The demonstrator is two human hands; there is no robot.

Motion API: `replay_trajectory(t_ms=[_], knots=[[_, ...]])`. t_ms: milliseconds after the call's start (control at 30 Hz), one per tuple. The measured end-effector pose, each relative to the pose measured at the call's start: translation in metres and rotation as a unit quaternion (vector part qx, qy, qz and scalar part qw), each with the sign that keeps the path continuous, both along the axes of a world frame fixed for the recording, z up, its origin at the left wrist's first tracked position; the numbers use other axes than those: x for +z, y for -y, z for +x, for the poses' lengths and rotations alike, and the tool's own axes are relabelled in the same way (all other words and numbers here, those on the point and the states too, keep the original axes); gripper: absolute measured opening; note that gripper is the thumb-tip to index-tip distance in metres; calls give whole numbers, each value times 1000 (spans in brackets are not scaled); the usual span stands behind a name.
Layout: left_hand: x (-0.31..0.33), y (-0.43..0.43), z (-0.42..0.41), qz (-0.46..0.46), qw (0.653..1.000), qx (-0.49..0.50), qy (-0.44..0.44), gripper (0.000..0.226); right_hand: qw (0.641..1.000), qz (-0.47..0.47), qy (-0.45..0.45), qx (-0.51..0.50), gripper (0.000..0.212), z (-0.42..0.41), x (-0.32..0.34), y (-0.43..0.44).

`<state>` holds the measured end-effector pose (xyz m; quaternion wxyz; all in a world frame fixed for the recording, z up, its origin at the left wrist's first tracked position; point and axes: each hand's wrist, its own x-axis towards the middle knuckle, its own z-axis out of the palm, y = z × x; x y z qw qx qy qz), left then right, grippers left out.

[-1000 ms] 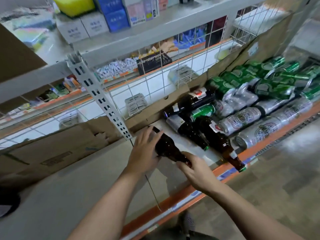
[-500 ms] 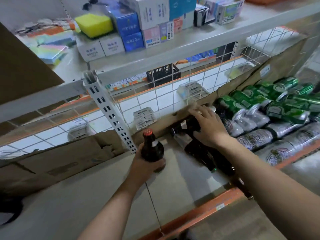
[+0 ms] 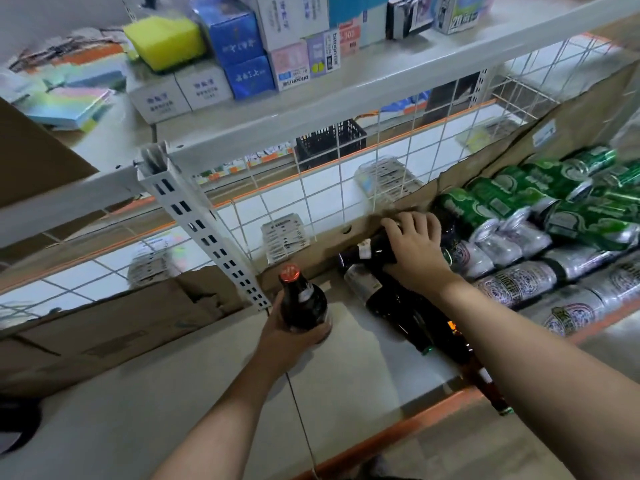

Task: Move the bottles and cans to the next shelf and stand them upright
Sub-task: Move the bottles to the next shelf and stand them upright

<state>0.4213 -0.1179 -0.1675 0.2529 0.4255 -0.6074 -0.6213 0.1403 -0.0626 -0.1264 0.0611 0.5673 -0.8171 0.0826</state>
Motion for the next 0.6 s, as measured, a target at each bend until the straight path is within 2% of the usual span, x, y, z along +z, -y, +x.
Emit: replay_trajectory(t_ms=[100, 167, 233, 300, 333, 367, 533, 600], knots=[[3, 2, 1, -11, 1000, -11, 2, 67, 992, -68, 100, -23, 76, 21, 19, -2], [4, 5, 5, -18, 1000, -13, 3, 68, 965, -127, 222, -51, 72, 38, 35, -4], [9, 5, 8, -17, 1000, -19, 6, 66, 895, -200, 394, -54, 64, 59, 57, -14], [13, 0, 13, -15, 1000, -8, 6, 59, 784, -247, 568, -38, 51, 82, 74, -29], [13, -3, 18, -15, 1000, 3, 6, 57, 743, -243, 624, -32, 47, 93, 77, -37], [13, -6, 22, -19, 1000, 11, 7, 56, 727, -228, 648, -25, 46, 103, 72, -42], [7, -7, 45, -32, 998, 39, 32, 61, 730, -153, 666, -17, 43, 142, 23, -59], [7, -7, 49, -35, 998, 38, 37, 66, 732, -126, 669, -28, 51, 150, 4, -63]])
